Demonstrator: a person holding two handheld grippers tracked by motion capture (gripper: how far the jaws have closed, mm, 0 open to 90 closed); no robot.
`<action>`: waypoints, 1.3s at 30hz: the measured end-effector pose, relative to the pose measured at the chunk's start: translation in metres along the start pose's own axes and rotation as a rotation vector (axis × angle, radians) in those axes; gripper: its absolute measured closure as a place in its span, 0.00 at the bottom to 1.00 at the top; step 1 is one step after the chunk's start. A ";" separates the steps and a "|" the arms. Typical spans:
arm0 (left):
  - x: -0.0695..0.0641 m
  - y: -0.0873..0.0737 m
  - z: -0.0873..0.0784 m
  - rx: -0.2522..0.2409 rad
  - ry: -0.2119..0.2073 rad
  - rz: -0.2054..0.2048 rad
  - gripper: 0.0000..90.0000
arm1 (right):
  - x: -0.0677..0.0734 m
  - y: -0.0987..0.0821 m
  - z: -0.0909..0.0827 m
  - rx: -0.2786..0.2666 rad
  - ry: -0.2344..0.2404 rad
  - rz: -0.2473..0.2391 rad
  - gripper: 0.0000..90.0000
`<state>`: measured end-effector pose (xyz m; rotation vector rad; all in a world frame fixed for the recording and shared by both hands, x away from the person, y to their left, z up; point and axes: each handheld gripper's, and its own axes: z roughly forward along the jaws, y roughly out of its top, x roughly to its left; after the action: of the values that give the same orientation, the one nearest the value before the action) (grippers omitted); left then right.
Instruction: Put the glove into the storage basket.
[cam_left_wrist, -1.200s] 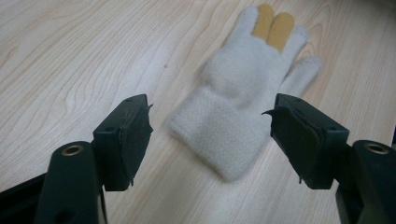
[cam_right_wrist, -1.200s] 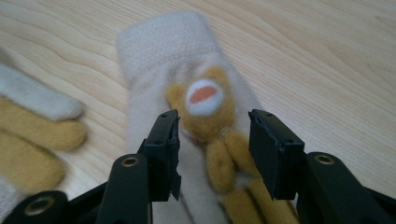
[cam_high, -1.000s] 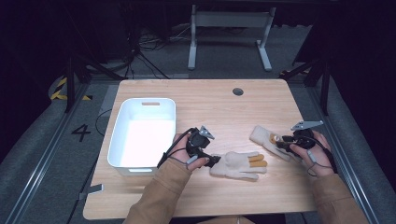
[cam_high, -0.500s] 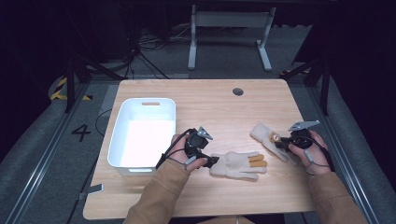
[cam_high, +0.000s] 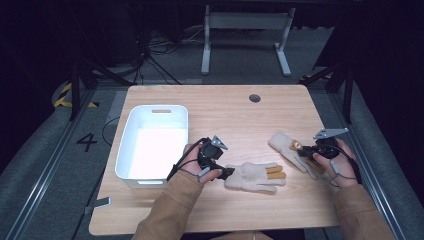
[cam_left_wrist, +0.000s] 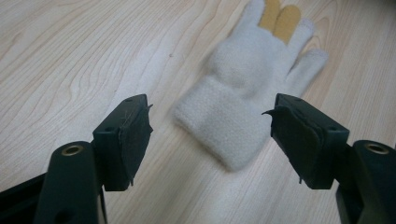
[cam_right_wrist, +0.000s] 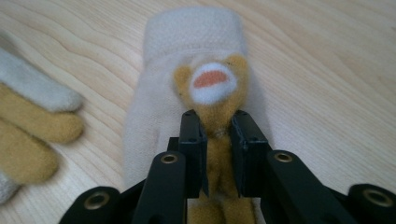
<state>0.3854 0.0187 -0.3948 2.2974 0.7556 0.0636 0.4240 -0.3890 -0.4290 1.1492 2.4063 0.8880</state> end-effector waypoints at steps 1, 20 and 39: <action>0.000 0.000 0.000 -0.001 0.000 0.000 0.33 | 0.000 0.001 -0.002 -0.010 -0.002 0.000 0.85; 0.001 0.001 0.000 -0.006 -0.002 0.000 0.33 | 0.006 0.012 -0.029 -0.104 0.017 -0.024 0.85; 0.002 0.002 -0.005 -0.024 0.003 -0.005 0.33 | 0.027 0.028 -0.047 -0.158 0.078 -0.103 0.85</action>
<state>0.3868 0.0222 -0.3900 2.2726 0.7584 0.0735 0.3988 -0.3723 -0.3760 0.9412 2.3826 1.0847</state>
